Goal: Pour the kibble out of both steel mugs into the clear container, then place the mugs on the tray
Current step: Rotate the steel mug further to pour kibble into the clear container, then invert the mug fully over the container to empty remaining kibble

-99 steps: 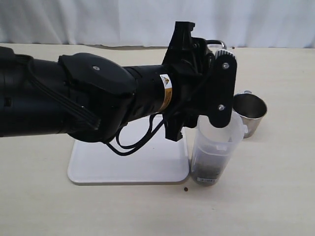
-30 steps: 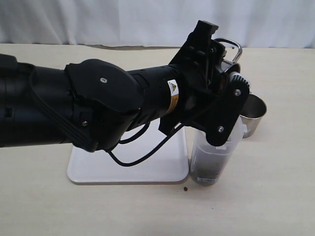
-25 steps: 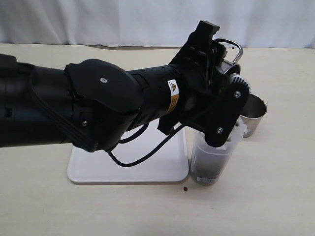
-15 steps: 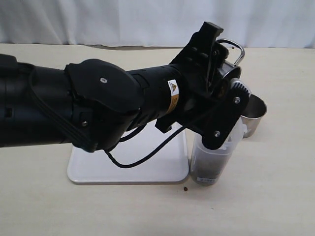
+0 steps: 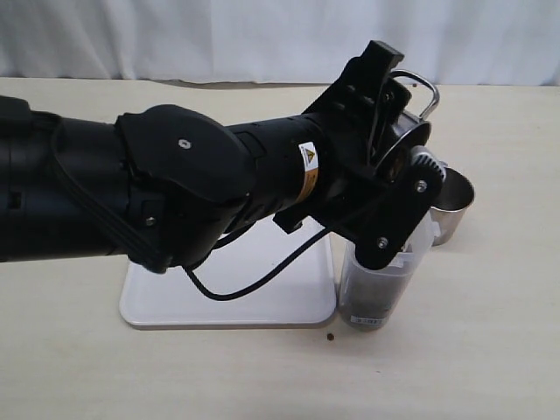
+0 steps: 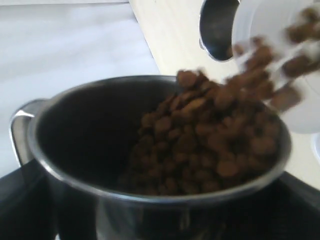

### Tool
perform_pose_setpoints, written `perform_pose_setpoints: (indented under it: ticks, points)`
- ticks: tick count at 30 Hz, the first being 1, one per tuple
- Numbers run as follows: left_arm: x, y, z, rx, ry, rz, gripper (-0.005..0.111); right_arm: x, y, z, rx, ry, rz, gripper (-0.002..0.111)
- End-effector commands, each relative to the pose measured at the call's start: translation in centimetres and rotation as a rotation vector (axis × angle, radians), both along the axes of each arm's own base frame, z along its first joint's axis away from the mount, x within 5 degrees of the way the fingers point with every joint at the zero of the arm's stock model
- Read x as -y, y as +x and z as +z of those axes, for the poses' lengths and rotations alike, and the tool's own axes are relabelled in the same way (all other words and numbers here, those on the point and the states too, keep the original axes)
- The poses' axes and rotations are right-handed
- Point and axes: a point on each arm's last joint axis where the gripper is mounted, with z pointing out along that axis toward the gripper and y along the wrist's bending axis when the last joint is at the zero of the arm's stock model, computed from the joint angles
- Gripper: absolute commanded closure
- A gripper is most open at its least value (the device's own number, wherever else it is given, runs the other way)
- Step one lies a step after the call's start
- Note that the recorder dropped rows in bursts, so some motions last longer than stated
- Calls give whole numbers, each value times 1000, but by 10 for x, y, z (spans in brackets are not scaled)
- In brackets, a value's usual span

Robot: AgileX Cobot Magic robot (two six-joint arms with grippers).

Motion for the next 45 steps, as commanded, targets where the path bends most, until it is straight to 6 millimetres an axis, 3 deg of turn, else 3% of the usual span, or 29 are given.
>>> perform_pose_setpoints:
  ticks: [1, 45]
  points:
    - [1, 0, 6, 28, -3, -9, 107, 0, 0, -2, -4, 2, 2, 103]
    - [6, -6, 4, 75, 89, -141, 107, 0, 0, -2, -4, 2, 2, 103]
